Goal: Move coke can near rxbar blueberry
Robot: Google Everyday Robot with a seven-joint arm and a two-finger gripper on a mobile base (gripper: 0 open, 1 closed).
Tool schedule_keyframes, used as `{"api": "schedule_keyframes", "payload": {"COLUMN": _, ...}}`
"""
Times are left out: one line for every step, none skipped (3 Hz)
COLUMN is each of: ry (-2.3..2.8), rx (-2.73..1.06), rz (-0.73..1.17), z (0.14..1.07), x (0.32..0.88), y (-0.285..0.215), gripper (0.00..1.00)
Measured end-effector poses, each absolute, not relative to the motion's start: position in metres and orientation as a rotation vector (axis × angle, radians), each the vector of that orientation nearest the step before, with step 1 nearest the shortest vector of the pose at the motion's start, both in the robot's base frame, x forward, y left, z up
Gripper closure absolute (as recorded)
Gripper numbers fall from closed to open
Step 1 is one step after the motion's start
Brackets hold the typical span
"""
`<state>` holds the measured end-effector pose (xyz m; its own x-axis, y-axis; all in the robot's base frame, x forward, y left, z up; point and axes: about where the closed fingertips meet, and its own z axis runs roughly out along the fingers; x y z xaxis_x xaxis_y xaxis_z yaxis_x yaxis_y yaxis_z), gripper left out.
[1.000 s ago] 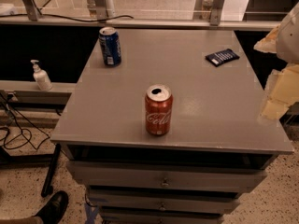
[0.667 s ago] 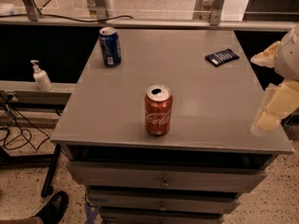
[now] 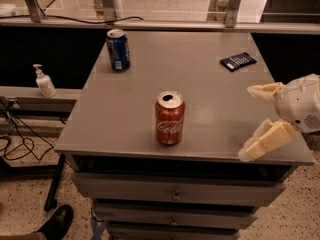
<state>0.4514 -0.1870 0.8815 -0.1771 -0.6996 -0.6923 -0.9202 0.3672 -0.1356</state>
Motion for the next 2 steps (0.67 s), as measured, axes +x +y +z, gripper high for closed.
{"api": "schedule_keyframes", "payload": {"ry": 1.804, "rx": -1.256, "rz": 0.637, "z": 0.875, "x": 0.457, "y": -0.149, "gripper": 0.00}}
{"api": "schedule_keyframes", "payload": {"ry": 1.654, "rx": -1.105, "rz": 0.841, "z": 0.889, "x": 0.461, "y": -0.109, "gripper": 0.00}}
